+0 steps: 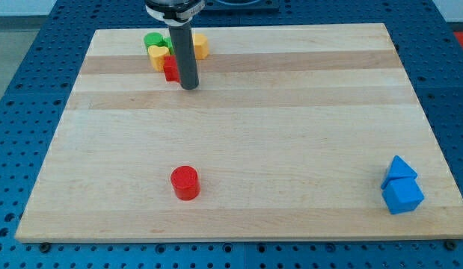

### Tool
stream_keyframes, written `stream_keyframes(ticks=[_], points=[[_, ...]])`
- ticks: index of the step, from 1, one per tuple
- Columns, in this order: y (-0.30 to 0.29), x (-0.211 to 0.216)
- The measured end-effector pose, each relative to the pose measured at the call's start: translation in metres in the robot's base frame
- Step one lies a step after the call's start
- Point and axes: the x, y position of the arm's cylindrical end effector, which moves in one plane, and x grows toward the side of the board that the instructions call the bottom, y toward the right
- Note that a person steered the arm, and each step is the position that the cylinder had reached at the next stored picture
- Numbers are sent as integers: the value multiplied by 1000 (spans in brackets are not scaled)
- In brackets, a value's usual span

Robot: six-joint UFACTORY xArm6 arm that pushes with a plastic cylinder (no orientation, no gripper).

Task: Put the red star at the bottom of green star

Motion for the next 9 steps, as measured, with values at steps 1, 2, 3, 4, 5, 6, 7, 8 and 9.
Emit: stream_keyframes(ticks=[1,2,3,4,5,6,7,8,9], points=[[-17,-1],[-32,-2],[-37,-2],[-37,-6],[-37,-13],[-37,-16],[-40,-16],[-13,-6],[42,28]])
